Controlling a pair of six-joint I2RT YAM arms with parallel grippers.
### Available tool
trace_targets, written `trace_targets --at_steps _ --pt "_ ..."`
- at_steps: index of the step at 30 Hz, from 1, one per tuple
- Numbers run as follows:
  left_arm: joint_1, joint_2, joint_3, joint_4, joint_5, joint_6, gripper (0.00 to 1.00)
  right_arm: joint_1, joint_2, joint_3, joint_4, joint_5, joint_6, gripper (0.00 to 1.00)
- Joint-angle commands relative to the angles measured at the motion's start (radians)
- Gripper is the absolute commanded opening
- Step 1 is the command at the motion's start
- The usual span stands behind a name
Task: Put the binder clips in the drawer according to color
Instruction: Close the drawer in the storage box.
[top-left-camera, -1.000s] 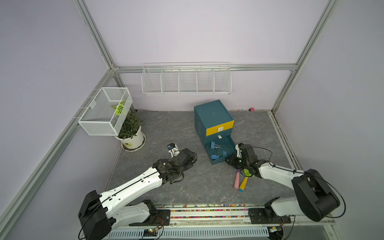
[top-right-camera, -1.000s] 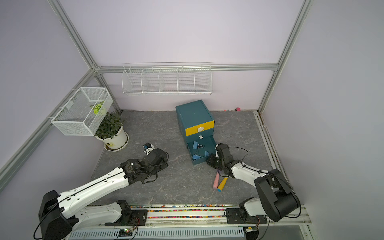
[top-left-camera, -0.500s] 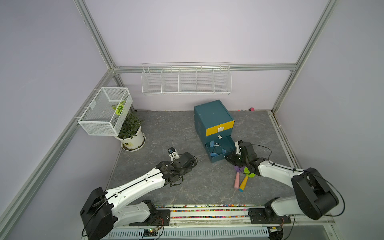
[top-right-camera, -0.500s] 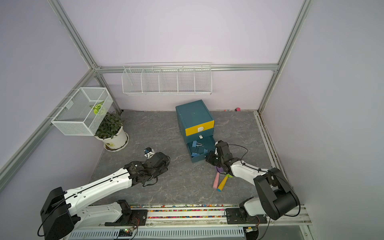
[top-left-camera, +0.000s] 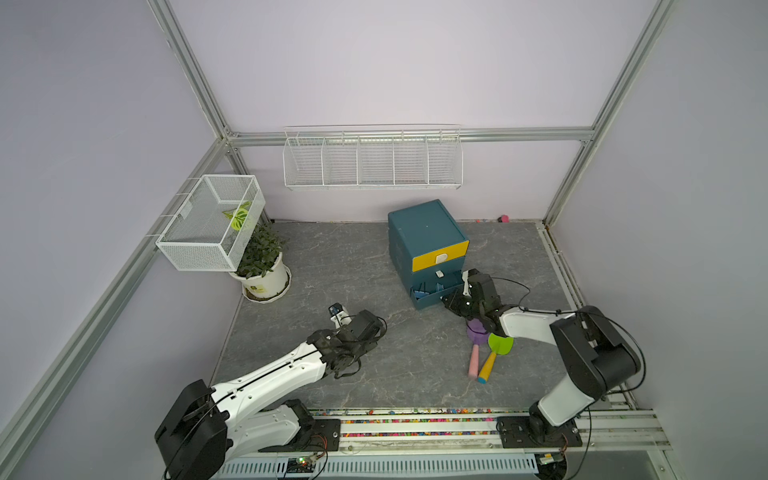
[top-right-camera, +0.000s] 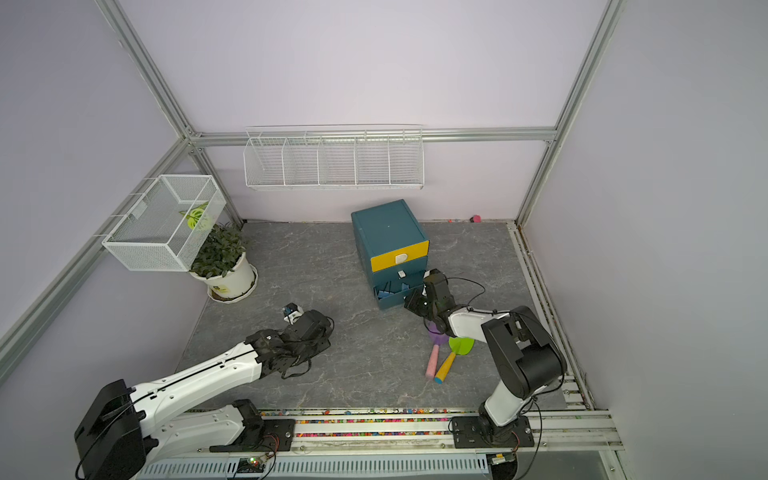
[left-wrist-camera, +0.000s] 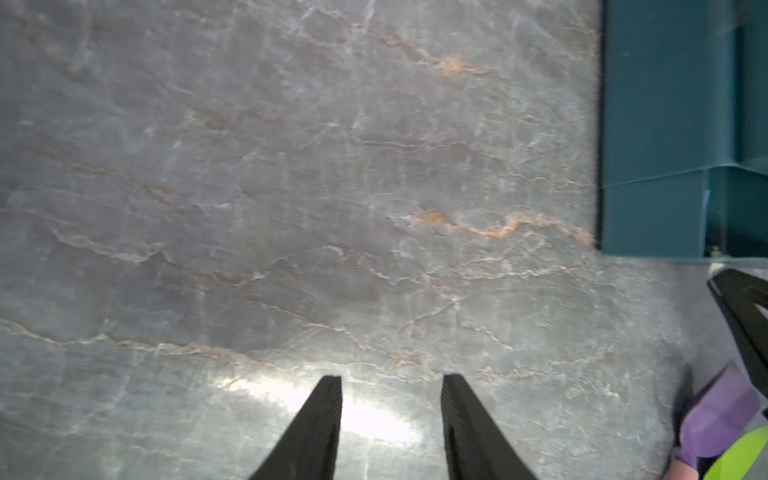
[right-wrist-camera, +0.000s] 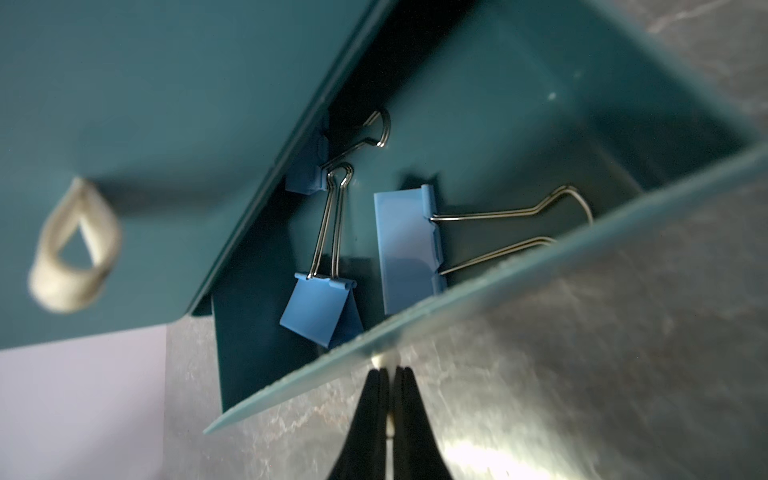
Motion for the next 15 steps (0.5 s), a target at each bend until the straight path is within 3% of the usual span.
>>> trace_targets --at_steps 1,15 --pt "0.007 -0.034 -0.002 0.022 0.012 0.002 0.45 0.000 0.062 0.024 0.178 0.005 0.027 0.00" --pt "0.018 -0.047 0.005 0.007 -0.009 0.001 0.46 0.051 0.161 0.061 0.274 0.130 0.093 0.00"
